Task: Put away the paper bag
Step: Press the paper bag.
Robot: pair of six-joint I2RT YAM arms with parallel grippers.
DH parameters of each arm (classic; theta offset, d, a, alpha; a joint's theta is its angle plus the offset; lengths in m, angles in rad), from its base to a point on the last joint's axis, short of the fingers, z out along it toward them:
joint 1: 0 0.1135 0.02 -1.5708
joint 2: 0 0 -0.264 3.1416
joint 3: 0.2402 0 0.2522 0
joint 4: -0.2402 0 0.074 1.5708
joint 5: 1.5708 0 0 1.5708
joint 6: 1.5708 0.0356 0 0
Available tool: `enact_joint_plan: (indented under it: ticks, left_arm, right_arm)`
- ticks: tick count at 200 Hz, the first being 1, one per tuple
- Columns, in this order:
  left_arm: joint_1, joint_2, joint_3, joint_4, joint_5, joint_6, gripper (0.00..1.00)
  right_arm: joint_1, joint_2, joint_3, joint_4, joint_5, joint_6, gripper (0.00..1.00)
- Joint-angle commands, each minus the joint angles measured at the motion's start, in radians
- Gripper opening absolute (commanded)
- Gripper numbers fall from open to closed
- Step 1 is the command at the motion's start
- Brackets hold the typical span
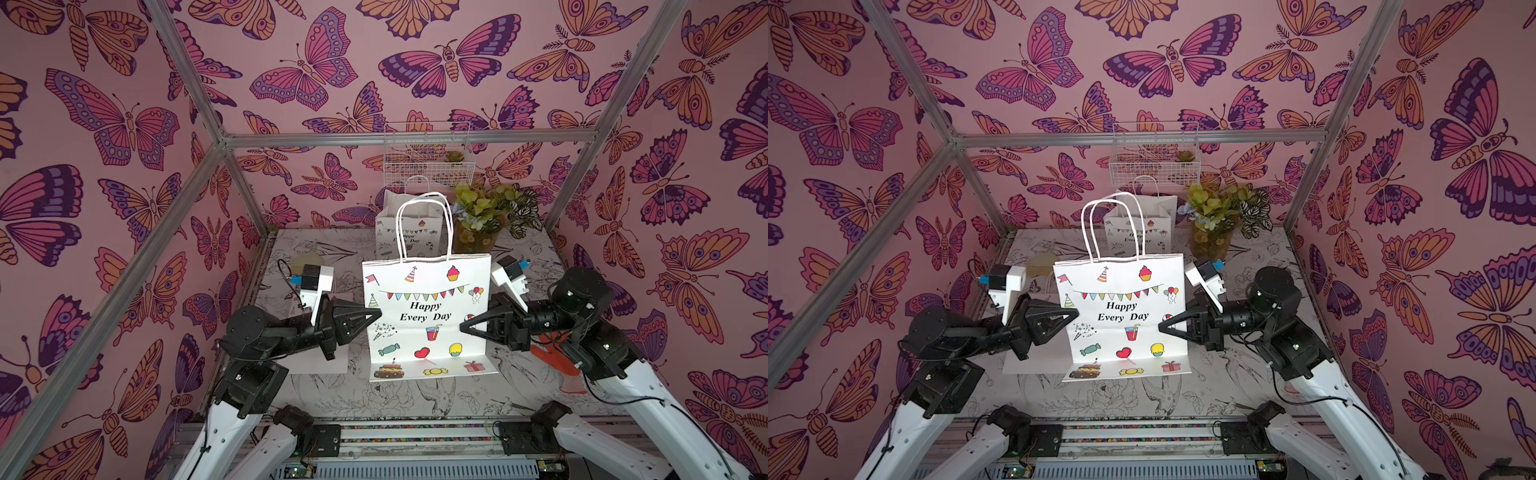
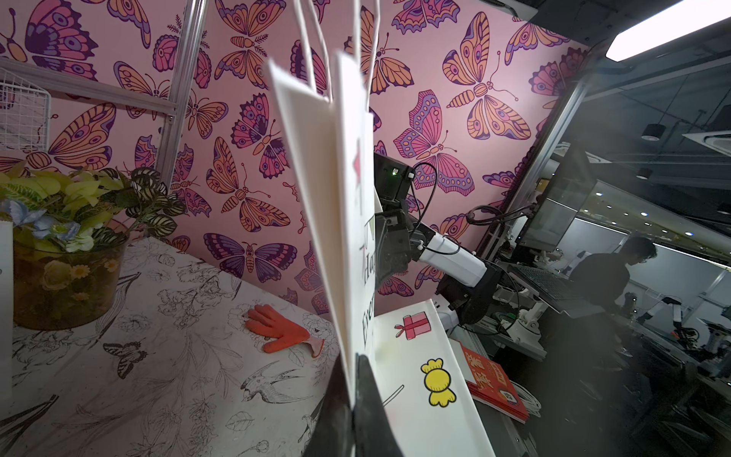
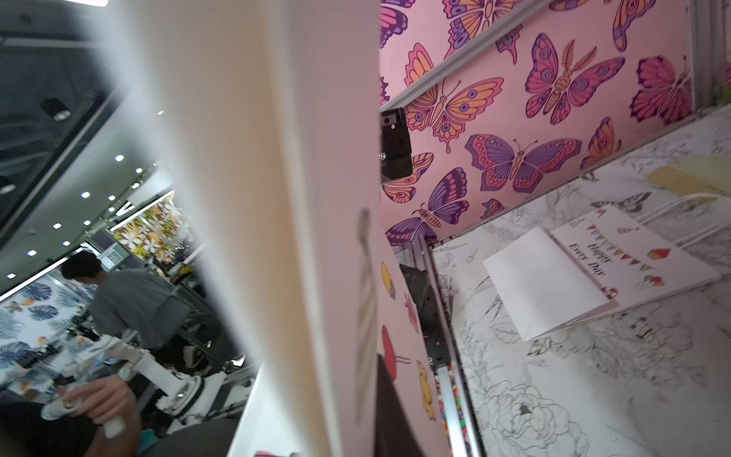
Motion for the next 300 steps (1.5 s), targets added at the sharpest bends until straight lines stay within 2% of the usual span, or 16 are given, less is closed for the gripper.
enact_joint_plan:
  ticks: [1, 10, 45, 70, 91, 126, 164, 250, 278, 300]
  left_arm:
    - [0.006, -0.011, 0.008, -0.036, -0.007, 0.039, 0.00]
    - [0.006, -0.015, 0.012, -0.051, -0.021, 0.051, 0.00]
    - [0.008, -0.038, 0.014, -0.078, -0.073, 0.073, 0.20]
    - [0.007, -0.042, 0.014, -0.058, -0.080, 0.061, 0.22]
    - [0.007, -0.036, -0.003, 0.047, -0.064, -0.007, 0.23]
    - [0.007, -0.004, -0.015, 0.167, -0.028, -0.084, 0.20]
    - [0.007, -0.004, -0.016, 0.179, -0.025, -0.093, 0.00]
    - [0.008, -0.008, -0.016, 0.144, -0.027, -0.077, 0.00]
    - [0.007, -0.004, -0.024, 0.129, -0.036, -0.067, 0.00]
    - [0.007, -0.003, -0.020, 0.091, -0.039, -0.045, 0.00]
  right_arm:
    - [0.000, 0.001, 0.020, 0.070, 0.006, 0.025, 0.00]
    - [0.000, -0.001, 0.014, 0.069, 0.005, 0.027, 0.00]
    - [-0.001, -0.022, -0.002, 0.030, 0.006, 0.010, 0.00]
    - [0.000, -0.032, -0.005, -0.003, 0.005, -0.006, 0.00]
    - [-0.001, -0.036, -0.010, -0.017, 0.003, -0.016, 0.00]
    - [0.000, -0.030, -0.012, -0.037, -0.026, -0.023, 0.00]
    - [-0.001, -0.050, -0.009, -0.103, -0.026, -0.070, 0.00]
    - [-0.001, -0.050, 0.013, -0.109, -0.005, -0.079, 0.00]
    - [0.000, -0.023, 0.040, -0.022, 0.020, -0.030, 0.20]
    - [0.000, 0.007, 0.044, 0.074, 0.016, 0.039, 0.27]
